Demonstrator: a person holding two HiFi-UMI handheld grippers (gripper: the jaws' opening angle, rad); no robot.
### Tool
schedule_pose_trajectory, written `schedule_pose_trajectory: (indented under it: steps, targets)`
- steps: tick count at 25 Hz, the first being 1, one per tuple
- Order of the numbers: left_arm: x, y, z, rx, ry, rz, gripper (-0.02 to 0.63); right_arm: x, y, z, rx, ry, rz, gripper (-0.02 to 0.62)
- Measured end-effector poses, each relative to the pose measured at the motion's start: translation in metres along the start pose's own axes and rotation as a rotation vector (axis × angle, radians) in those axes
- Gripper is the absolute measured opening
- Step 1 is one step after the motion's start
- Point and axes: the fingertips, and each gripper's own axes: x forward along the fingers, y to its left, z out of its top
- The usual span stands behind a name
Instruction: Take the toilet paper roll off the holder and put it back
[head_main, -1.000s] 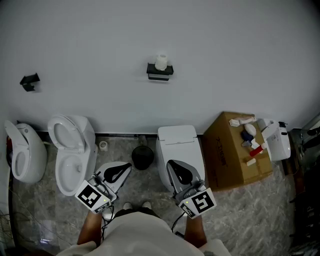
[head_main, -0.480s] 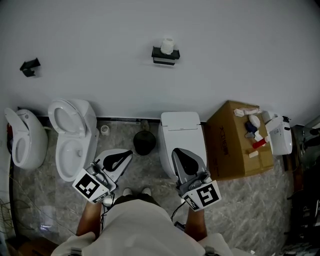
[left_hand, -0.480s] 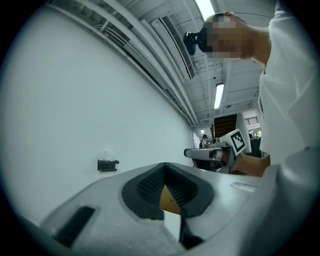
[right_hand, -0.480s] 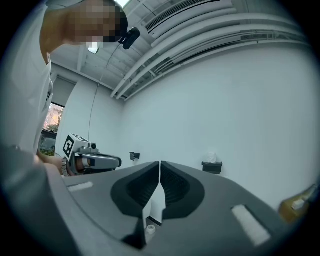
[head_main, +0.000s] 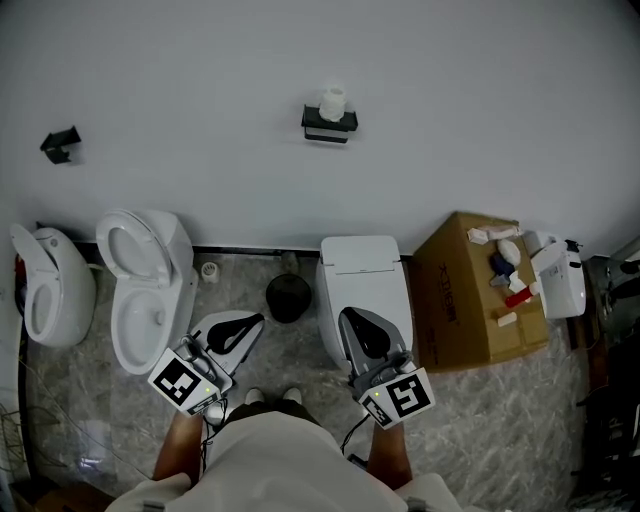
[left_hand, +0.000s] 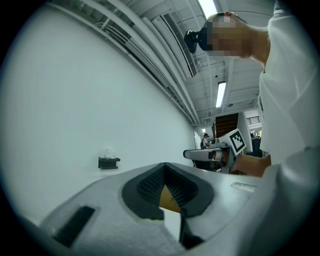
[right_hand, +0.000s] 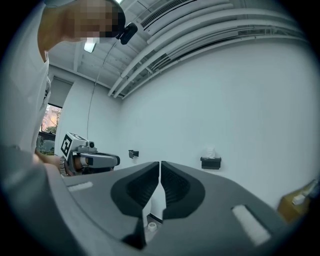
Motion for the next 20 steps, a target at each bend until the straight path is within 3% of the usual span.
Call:
schedule_pose_trajectory:
  steps: [20]
  targets:
    - [0.07,0.018,-0.007,0.002,-0.004,0.062,0.003,0.006,-0.076,-0.011,0.031,0.004,0.003,0.014]
